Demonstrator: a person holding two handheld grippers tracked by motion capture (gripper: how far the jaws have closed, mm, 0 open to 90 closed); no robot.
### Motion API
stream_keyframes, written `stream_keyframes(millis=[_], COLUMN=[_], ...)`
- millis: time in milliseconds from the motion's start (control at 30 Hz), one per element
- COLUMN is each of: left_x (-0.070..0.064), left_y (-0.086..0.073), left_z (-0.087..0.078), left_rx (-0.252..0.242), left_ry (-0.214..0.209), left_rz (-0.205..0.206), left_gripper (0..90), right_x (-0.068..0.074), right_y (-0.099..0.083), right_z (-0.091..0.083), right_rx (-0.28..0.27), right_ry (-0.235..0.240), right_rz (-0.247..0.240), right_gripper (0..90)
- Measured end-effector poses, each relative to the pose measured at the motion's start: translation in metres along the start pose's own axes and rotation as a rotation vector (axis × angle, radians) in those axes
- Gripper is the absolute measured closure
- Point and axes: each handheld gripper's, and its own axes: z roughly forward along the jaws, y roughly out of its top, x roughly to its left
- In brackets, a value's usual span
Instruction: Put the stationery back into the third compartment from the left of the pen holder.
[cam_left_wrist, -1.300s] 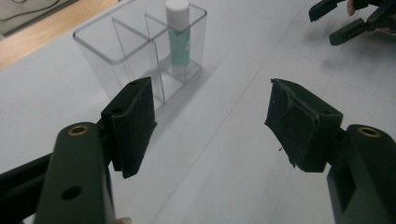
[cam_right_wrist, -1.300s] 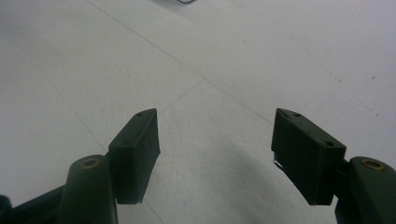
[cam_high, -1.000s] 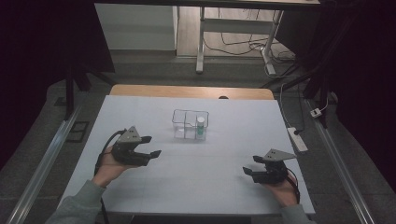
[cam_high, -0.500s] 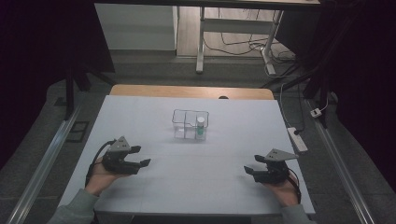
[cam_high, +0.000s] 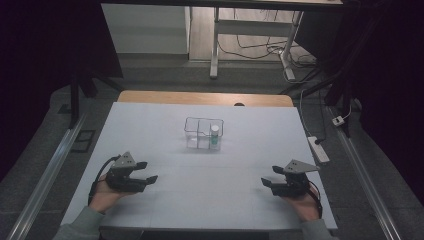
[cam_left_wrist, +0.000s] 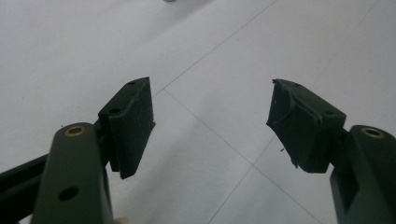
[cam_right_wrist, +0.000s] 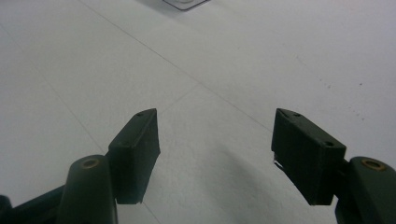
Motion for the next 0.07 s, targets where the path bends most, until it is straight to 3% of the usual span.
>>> stream_keyframes(millis=[67], left_x=[0.0003], left_y=[0.0002], left_z=[0.0014], left_rx=[-0.003], left_ry=[-0.004], left_rz=[-0.01], left_gripper=[30.4], right_x=[0.0001], right_y=[0.0003], right_z=[-0.0007], right_rx=[0.003], right_ry=[-0.003], right_rz=[-0.006], right_gripper=[31.6])
